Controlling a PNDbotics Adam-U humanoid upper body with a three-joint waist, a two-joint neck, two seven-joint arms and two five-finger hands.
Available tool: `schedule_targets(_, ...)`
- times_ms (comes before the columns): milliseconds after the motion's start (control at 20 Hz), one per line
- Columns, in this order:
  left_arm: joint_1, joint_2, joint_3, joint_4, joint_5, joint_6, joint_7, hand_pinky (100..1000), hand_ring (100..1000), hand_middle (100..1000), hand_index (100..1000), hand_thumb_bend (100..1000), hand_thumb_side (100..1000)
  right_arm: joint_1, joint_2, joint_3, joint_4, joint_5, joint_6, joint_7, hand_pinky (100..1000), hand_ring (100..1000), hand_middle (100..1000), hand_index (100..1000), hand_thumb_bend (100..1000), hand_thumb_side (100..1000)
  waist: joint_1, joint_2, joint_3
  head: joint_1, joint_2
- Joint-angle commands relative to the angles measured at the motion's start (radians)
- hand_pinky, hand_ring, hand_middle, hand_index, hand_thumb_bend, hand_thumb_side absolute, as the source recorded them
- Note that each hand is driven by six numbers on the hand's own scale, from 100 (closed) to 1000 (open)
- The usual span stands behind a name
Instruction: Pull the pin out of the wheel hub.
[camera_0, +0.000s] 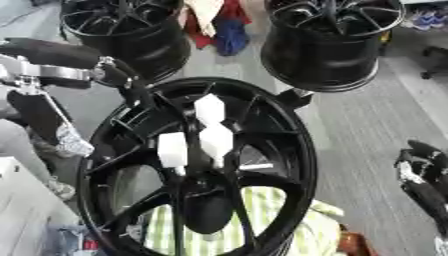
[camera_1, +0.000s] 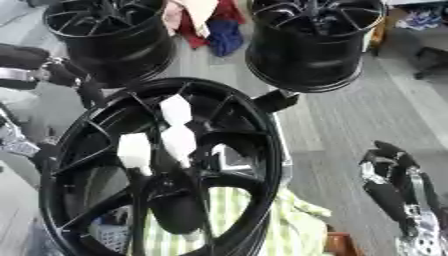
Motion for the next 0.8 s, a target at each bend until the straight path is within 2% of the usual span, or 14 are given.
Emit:
schedule_targets(50,-0.032,-0.011,-0.020,0.026,-0.039,-0.056,-0.048,765,712,757,878,431,362,-0.011,-0.022,0.000,-0.015,0.001,-0.002,0.004,716,613,681,809,100,316,-0.001,-0.010,-0.001,0.006,-0.002)
schedule_targets(350,-0.054,-0.057,-0.058,0.067,-0.093,-0.074,-0.048,760,708,759,878,425,356,-0.013,-0.021,0.002,-0.015,0.001,-0.002,0.006,716,613,681,809,100,316,-0.003,-0.009,-0.004,0.012,-0.002)
schedule_targets(800,-0.071,-0.111,-0.083,0.112,-0.167,-0.093,-0.048,776,734,785,880,401,337,-0.013,-0.019,0.003,-0.015,0.000,-0.002,0.008,716,613,680,809,100,316,-0.006,-0.007,-0.010,0.020,-0.002)
